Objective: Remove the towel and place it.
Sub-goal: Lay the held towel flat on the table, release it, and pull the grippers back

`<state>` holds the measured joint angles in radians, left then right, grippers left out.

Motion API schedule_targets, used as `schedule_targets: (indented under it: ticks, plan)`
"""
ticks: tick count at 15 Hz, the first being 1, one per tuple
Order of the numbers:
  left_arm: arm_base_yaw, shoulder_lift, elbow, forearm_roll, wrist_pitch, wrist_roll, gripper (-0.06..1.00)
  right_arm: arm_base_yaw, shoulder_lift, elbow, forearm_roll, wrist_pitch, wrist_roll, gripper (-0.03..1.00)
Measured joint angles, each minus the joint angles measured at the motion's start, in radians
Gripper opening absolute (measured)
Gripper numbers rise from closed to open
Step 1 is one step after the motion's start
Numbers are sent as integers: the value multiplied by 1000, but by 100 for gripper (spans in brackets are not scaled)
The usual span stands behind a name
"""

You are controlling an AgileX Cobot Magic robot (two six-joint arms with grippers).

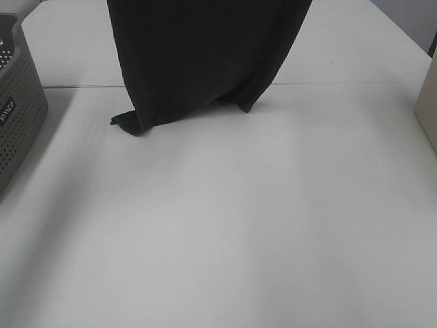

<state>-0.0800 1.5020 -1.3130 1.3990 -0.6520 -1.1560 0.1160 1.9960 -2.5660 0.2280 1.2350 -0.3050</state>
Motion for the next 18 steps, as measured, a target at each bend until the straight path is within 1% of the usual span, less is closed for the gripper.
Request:
schedule_targets:
  ticks: [2,3,4,5,6,7,8,9,10,11,12,14,15,18]
  plan:
    - [0,-140,206,-51,2,-12,0,0,-50,52,82,1,-27,1]
    - [0,-205,314,-70,-8,-25,0,0,-94,134,112,2,-37,1]
    - [0,-239,357,-72,-12,-32,0,0,-122,190,124,2,-40,1]
    - [0,-308,458,-80,-12,-55,0,1,-179,323,138,3,-43,1]
    - [0,-365,541,-82,-12,-77,0,1,-255,495,147,1,-41,1]
    - [1,-418,619,-77,-12,-101,0,1,-360,723,147,-43,-28,1]
    - [1,-466,678,-70,-20,-131,0,1,-480,961,152,-155,-1,1]
    - [1,-514,728,-59,-57,-164,0,1,-591,1164,151,-262,26,1]
    - [2,-558,780,-30,-96,-213,0,1,-694,1342,147,-354,50,1]
    - [3,-589,828,13,-125,-280,0,-1,-784,1490,143,-417,68,1]
    - [4,-607,866,85,-143,-375,0,-3,-868,1618,137,-442,86,1]
    - [4,-617,916,243,-155,-635,0,-7,-1002,1775,136,-432,95,1]
    - [6,-619,942,269,-170,-713,0,-17,-1049,1820,145,-403,100,1]
    - [13,-619,1004,297,-169,-770,0,-35,-1101,1912,170,-240,100,1]
